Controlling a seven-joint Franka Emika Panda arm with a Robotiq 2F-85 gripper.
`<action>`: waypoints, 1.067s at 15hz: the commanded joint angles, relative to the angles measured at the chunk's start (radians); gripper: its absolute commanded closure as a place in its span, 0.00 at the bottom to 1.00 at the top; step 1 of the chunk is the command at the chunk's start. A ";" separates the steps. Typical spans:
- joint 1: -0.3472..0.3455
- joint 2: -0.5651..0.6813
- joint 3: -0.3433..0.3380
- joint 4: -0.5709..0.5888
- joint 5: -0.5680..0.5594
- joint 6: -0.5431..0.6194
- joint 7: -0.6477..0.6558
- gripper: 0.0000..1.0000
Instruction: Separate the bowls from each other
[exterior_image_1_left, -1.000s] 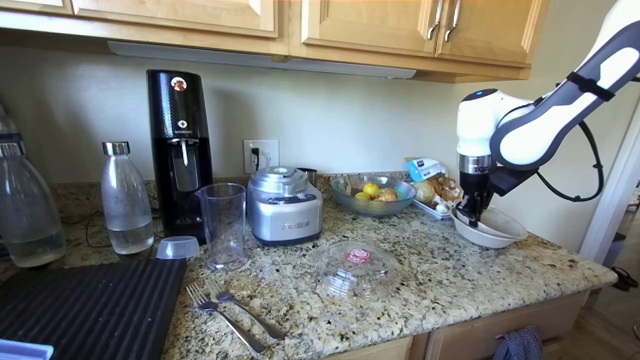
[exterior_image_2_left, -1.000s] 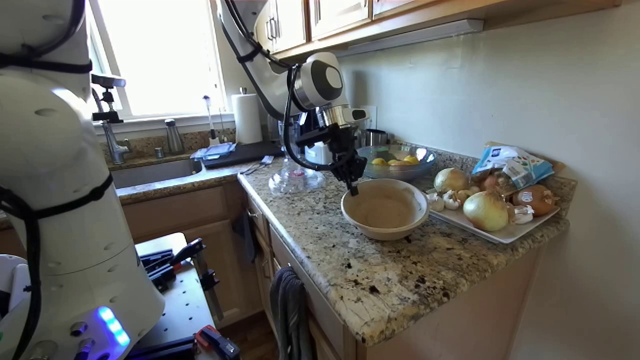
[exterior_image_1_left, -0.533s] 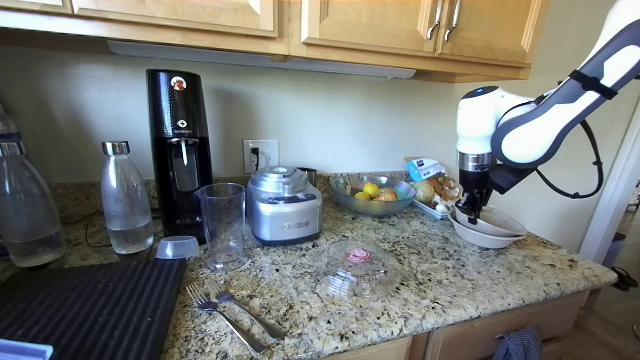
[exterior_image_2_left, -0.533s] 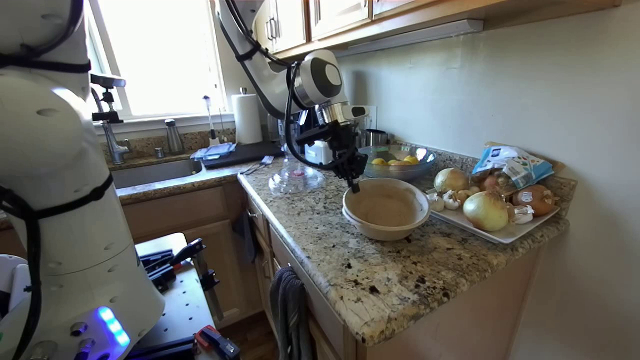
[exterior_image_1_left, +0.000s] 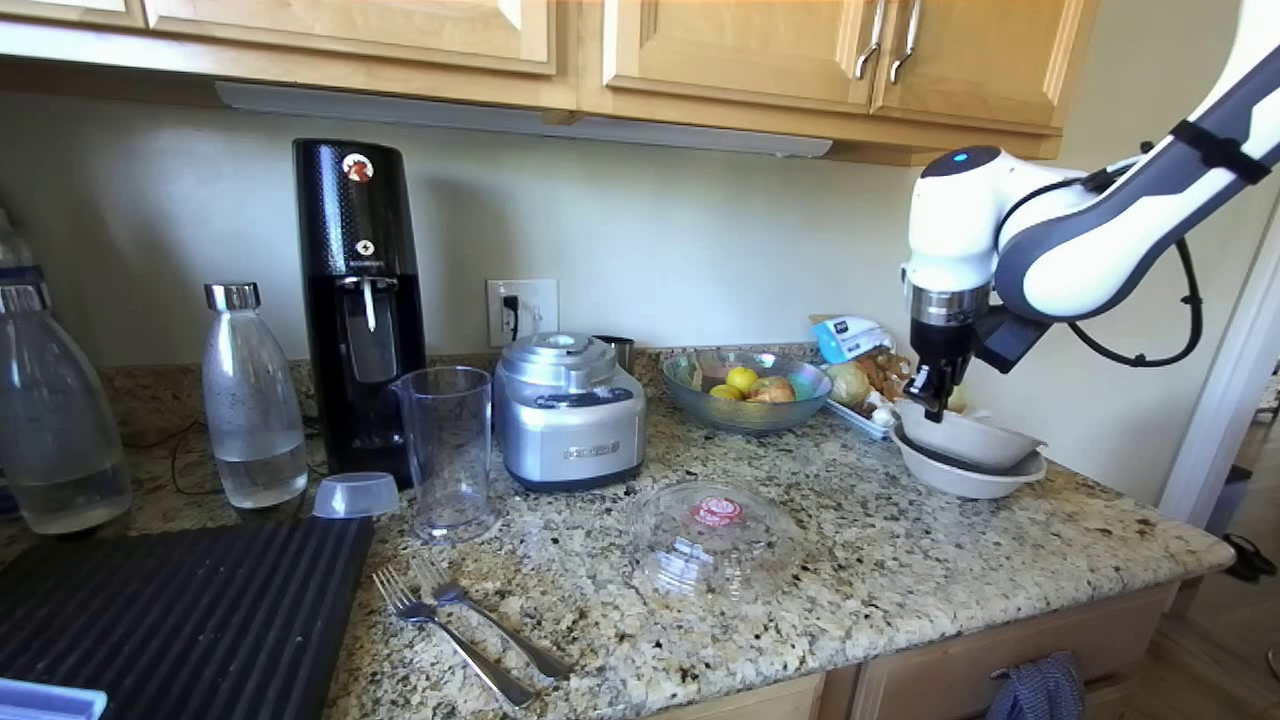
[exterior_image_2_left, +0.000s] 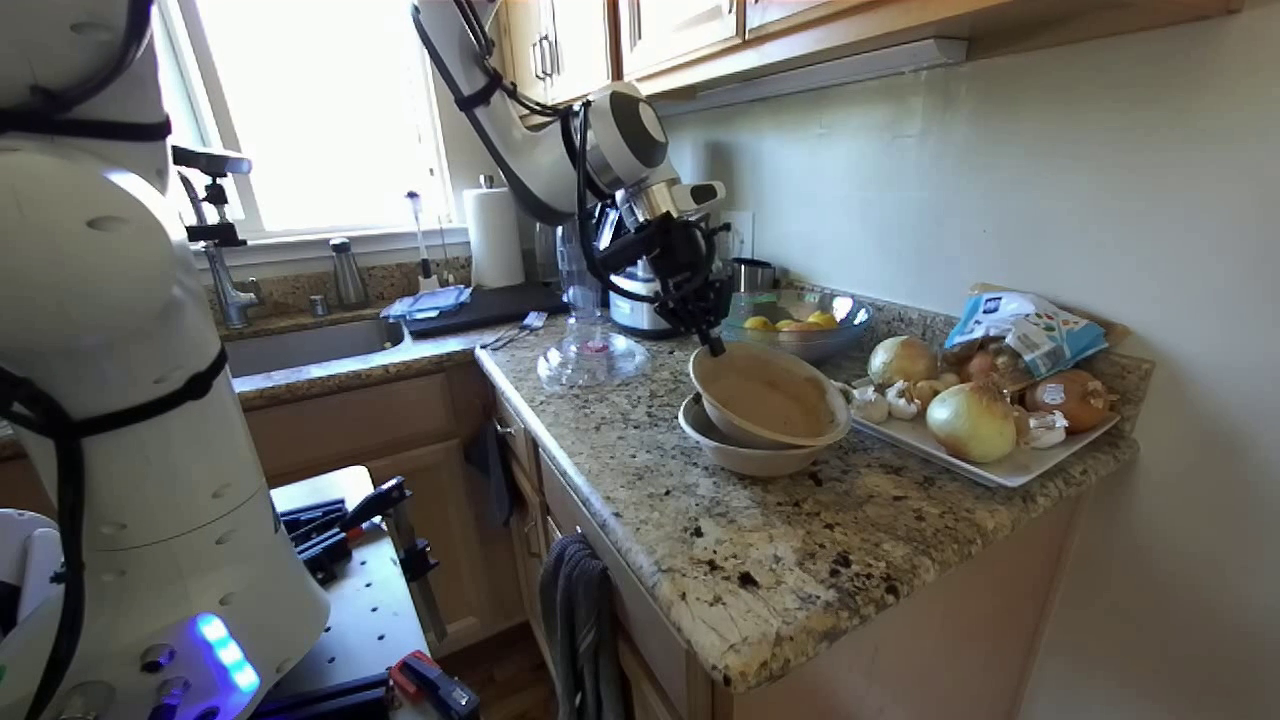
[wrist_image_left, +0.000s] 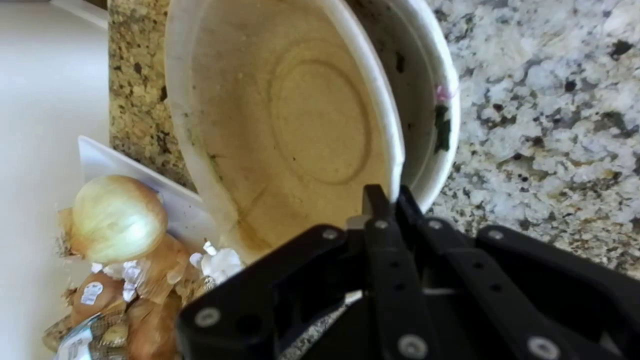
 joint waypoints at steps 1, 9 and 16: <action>0.017 -0.074 0.002 -0.035 -0.105 -0.024 0.079 0.93; 0.016 -0.117 0.058 -0.031 -0.183 -0.024 0.145 0.93; 0.059 -0.125 0.156 -0.046 -0.053 -0.030 0.083 0.93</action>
